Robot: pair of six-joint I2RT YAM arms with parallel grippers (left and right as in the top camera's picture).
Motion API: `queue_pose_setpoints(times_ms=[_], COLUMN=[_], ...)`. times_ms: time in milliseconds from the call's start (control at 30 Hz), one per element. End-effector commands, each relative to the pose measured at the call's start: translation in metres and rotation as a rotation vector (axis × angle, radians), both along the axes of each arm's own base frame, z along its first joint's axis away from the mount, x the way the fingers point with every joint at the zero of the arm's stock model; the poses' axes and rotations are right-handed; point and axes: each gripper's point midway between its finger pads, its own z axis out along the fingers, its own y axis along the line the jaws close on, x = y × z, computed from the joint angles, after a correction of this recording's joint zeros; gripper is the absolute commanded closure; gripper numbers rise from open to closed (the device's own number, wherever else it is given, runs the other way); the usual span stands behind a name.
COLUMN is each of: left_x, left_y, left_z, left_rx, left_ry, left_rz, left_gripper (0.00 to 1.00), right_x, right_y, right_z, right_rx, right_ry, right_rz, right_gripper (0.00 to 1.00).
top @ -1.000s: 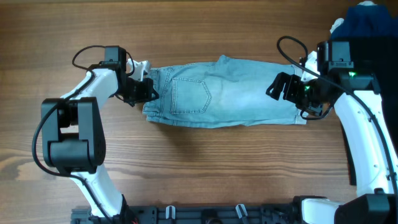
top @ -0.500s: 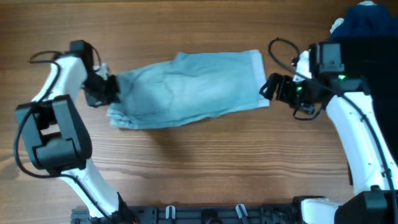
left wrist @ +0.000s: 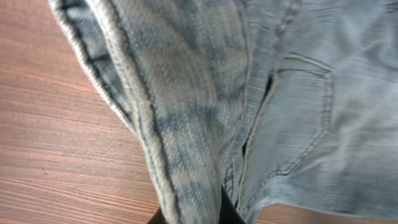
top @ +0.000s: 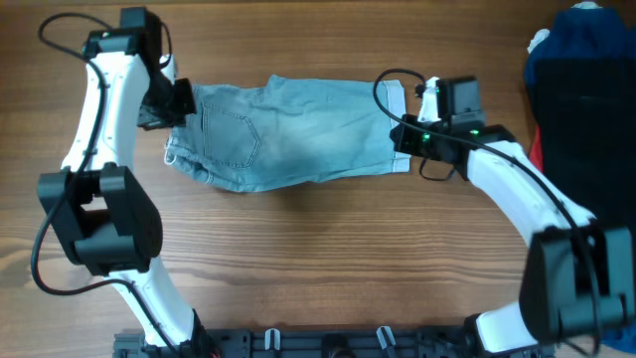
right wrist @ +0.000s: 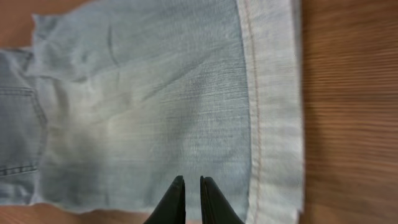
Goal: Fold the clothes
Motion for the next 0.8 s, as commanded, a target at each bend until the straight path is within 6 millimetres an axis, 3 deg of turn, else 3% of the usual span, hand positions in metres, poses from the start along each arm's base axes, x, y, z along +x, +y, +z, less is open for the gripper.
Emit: queue_pose_setpoints(times_ms=[0, 100, 233, 367, 533, 767], left_x=[0.010, 0.008, 0.003, -0.007, -0.016, -0.010], left_y=[-0.015, -0.025, -0.022, -0.008, 0.000, 0.002], left_z=[0.041, 0.054, 0.075, 0.089, 0.088, 0.089], left_rx=[0.024, 0.012, 0.014, 0.017, 0.018, 0.024], left_ry=[-0.107, -0.136, -0.185, -0.196, -0.166, -0.189], left_rz=[-0.020, -0.041, -0.033, 0.001, 0.023, 0.024], left_gripper=[0.96, 0.96, 0.96, 0.96, 0.96, 0.96], right_x=[-0.002, -0.004, -0.011, -0.029, -0.057, -0.090], right_y=[0.009, 0.008, -0.002, -0.012, -0.020, -0.018], right_z=[-0.043, -0.072, -0.090, -0.099, -0.106, -0.111], right_rx=[0.013, 0.009, -0.025, -0.067, -0.086, -0.157], right_ry=[0.089, 0.149, 0.220, 0.313, 0.459, 0.583], right_rz=[0.003, -0.018, -0.087, -0.149, -0.231, -0.265], right_gripper=[0.93, 0.96, 0.96, 0.96, 0.96, 0.96])
